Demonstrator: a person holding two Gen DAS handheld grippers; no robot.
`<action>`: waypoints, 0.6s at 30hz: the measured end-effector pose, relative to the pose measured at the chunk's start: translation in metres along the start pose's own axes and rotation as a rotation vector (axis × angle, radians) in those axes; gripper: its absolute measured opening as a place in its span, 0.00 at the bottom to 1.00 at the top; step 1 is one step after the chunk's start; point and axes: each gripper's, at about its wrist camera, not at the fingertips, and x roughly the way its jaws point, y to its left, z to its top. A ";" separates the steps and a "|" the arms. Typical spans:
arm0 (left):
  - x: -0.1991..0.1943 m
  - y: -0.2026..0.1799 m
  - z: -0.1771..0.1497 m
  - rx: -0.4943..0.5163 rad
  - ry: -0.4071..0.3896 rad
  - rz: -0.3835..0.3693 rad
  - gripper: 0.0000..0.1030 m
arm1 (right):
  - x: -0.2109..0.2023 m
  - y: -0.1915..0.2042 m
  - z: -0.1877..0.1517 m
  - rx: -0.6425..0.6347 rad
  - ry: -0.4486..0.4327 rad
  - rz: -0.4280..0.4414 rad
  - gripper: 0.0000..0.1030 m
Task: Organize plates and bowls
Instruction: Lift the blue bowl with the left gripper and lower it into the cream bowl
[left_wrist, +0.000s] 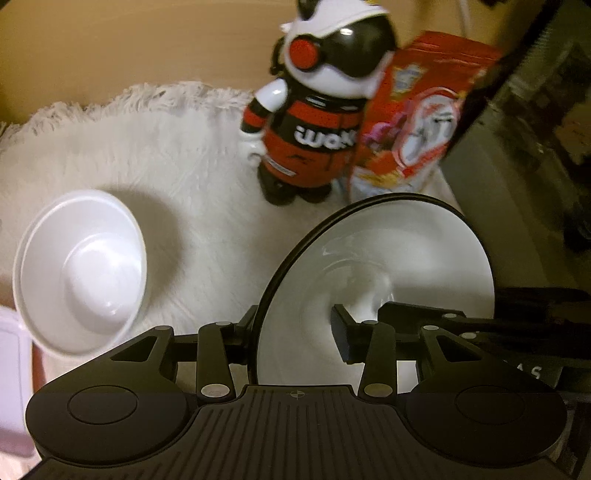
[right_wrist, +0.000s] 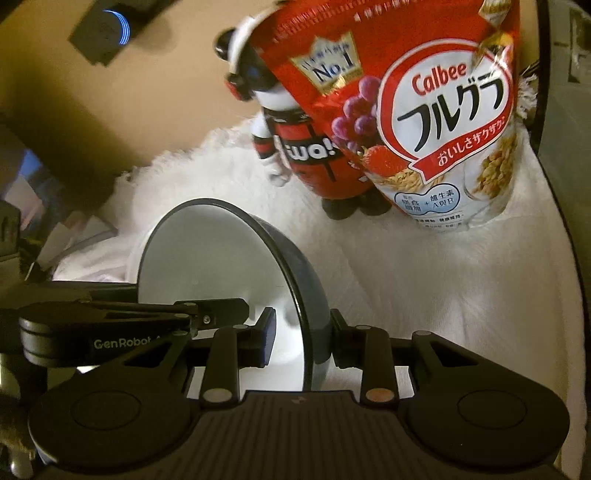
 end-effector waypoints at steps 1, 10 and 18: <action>0.000 -0.003 -0.005 0.002 0.004 -0.006 0.43 | -0.006 0.000 -0.006 -0.001 0.004 0.007 0.30; -0.007 -0.024 -0.072 0.017 0.081 -0.082 0.43 | -0.031 -0.007 -0.069 0.010 0.103 -0.012 0.30; 0.007 -0.030 -0.108 0.035 0.116 -0.068 0.39 | -0.018 -0.017 -0.109 0.046 0.183 -0.021 0.30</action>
